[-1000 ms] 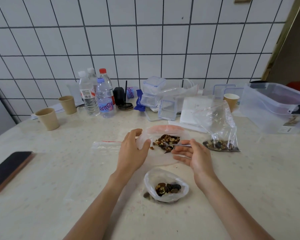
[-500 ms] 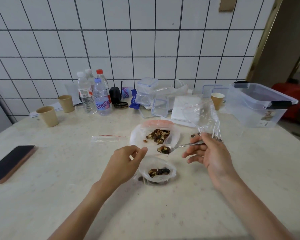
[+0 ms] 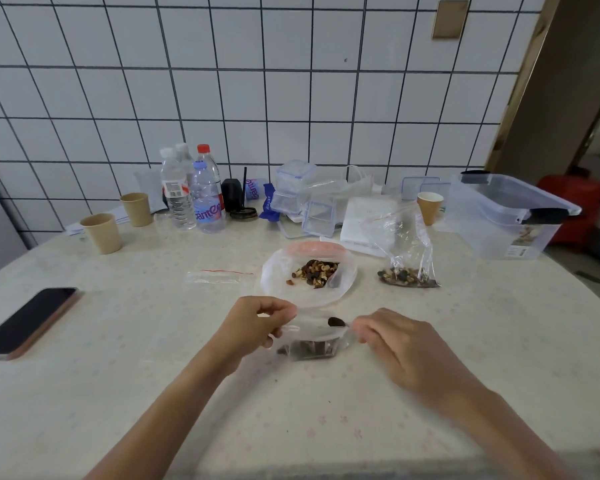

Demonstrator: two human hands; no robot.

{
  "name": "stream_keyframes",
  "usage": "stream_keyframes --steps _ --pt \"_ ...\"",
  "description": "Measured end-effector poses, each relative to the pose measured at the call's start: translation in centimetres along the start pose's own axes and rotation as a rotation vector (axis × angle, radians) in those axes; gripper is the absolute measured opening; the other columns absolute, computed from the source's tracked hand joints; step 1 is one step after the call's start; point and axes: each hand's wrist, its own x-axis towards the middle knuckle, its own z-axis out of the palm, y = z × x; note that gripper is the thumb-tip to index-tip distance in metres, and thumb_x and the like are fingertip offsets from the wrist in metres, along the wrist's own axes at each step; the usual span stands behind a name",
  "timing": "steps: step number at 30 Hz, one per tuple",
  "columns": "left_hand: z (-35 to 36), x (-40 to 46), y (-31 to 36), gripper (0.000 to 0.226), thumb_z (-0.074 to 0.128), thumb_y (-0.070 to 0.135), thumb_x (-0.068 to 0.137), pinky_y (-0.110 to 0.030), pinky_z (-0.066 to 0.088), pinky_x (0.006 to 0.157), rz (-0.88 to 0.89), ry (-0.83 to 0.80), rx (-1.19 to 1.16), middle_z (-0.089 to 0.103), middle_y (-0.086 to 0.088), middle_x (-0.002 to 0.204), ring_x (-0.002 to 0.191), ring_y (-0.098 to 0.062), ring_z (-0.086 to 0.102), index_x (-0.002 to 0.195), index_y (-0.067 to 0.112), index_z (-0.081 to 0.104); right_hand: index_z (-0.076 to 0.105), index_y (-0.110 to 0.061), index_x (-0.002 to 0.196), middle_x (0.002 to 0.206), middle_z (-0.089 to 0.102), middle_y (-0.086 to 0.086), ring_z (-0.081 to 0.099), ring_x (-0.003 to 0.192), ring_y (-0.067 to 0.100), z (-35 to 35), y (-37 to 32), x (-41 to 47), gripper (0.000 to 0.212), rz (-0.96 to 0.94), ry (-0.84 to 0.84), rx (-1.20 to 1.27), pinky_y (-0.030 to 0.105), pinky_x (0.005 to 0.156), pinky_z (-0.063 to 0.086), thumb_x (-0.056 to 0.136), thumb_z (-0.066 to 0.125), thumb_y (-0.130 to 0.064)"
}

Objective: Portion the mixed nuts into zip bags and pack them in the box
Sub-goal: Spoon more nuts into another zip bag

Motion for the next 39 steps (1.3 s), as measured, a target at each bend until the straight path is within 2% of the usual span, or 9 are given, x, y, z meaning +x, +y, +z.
stream_keyframes --steps 2,4,7,9,17,23,28,35,39 --pt "-0.4 0.2 0.1 0.007 0.078 0.023 0.092 -0.019 0.047 0.053 -0.006 -0.010 -0.021 0.068 0.009 0.064 0.055 -0.003 0.058 0.096 0.019 0.082 0.073 -0.011 0.101 0.083 0.066 -0.003 0.064 0.074 0.017 -0.4 -0.2 0.3 0.037 -0.195 -0.031 -0.196 0.033 0.058 0.053 0.105 0.043 -0.031" --pt "-0.6 0.5 0.2 0.007 0.077 0.025 0.093 -0.018 0.046 0.052 0.015 0.000 0.022 0.067 0.009 0.063 0.055 -0.003 0.058 0.096 0.020 0.082 0.073 -0.011 0.099 0.080 0.065 -0.002 0.063 0.072 0.018 -0.6 -0.4 0.6 0.035 -0.236 -0.033 -0.245 0.035 0.055 0.053 0.106 0.045 -0.030" --pt "-0.5 0.7 0.2 0.008 0.074 0.027 0.094 -0.016 0.045 0.050 0.071 0.053 0.156 0.071 0.012 0.072 0.055 -0.004 0.062 0.092 0.023 0.081 0.070 -0.020 0.102 0.086 0.066 -0.013 0.062 0.079 0.008 -0.9 -0.1 0.7 0.036 -0.028 -0.027 -0.001 0.032 0.069 0.052 0.106 0.040 -0.038" --pt "-0.5 0.7 -0.1 0.009 0.074 0.028 0.095 -0.013 0.044 0.049 0.105 0.075 0.222 0.072 0.010 0.079 0.055 -0.006 0.065 0.090 0.025 0.080 0.069 -0.026 0.097 0.084 0.069 -0.010 0.064 0.077 0.012 -0.8 0.3 0.9 0.032 0.182 0.014 0.285 0.029 0.073 0.052 0.105 0.041 -0.038" --pt "-1.3 1.0 -0.3 0.023 0.068 0.049 0.095 -0.026 0.053 0.066 0.108 0.184 0.256 0.073 0.008 0.090 0.059 -0.010 0.070 0.091 0.028 0.074 0.066 0.001 0.097 0.077 0.073 0.023 0.075 0.075 0.033 0.9 1.8 3.6 0.039 0.680 0.324 0.990 0.035 0.053 0.059 0.111 0.043 -0.027" --pt "-2.0 3.9 -1.2 0.053 0.065 0.057 0.093 -0.038 0.053 0.087 0.048 0.360 0.336 0.066 0.003 0.112 0.095 -0.020 0.068 0.126 0.017 0.055 0.066 -0.001 0.102 0.086 0.078 0.019 0.078 0.084 0.029 2.4 2.8 6.8 0.040 0.746 0.329 1.034 0.035 0.054 0.061 0.111 0.043 -0.033" --pt "-0.8 7.4 -1.5 0.079 0.063 0.066 0.090 -0.038 0.049 0.096 0.006 0.364 0.367 0.055 0.001 0.126 0.117 -0.023 0.058 0.142 0.011 0.045 0.068 -0.006 0.096 0.084 0.080 0.012 0.078 0.085 0.025 4.5 3.1 9.0 0.040 0.759 0.235 0.914 0.035 0.057 0.062 0.111 0.041 -0.032" --pt "1.5 9.8 -2.1 0.035 0.054 0.045 0.102 -0.036 0.052 0.062 0.124 0.363 0.319 0.067 -0.002 0.078 0.075 -0.026 0.067 0.088 0.014 0.061 0.066 0.002 0.106 0.085 0.080 0.015 0.079 0.083 0.026 7.8 4.4 11.1 0.040 0.908 0.169 0.995 0.034 0.067 0.064 0.111 0.043 -0.030" --pt "1.9 9.8 -2.5 0.029 0.058 0.042 0.103 -0.027 0.049 0.052 0.182 0.360 0.272 0.067 0.004 0.070 0.061 -0.013 0.065 0.081 0.023 0.059 0.065 0.001 0.107 0.090 0.079 0.018 0.079 0.086 0.028 9.8 4.9 12.1 0.034 0.989 0.252 1.138 0.033 0.075 0.065 0.111 0.045 -0.027"
